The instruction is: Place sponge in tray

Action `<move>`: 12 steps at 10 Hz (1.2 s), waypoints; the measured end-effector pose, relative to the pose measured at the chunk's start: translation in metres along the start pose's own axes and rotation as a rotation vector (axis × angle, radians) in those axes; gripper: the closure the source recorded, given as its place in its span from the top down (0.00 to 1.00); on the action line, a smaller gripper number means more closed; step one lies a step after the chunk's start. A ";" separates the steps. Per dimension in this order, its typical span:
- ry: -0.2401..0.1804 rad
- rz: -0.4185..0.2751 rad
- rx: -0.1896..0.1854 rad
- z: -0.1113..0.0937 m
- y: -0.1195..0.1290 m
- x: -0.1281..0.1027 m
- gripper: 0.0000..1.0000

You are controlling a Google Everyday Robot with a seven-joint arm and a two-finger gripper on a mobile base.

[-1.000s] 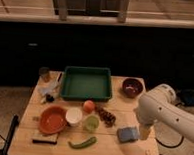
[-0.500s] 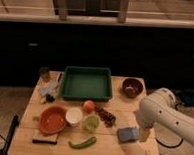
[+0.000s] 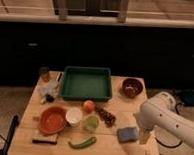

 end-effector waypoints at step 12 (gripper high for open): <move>-0.036 -0.077 0.005 0.039 0.006 -0.003 0.80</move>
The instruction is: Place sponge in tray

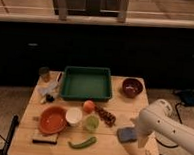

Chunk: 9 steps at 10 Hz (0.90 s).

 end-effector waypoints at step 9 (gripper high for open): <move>-0.040 -0.006 -0.005 0.021 -0.001 -0.003 0.80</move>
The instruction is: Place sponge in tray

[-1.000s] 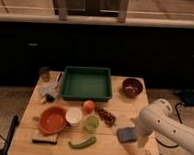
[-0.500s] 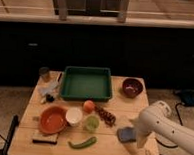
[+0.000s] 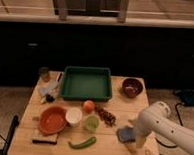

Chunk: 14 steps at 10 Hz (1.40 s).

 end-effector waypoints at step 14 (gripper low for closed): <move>-0.036 0.030 -0.019 0.011 0.001 -0.003 0.80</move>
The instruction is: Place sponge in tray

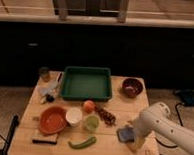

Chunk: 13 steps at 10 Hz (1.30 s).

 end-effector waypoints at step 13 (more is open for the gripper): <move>-0.015 0.022 -0.019 0.005 0.002 -0.002 0.79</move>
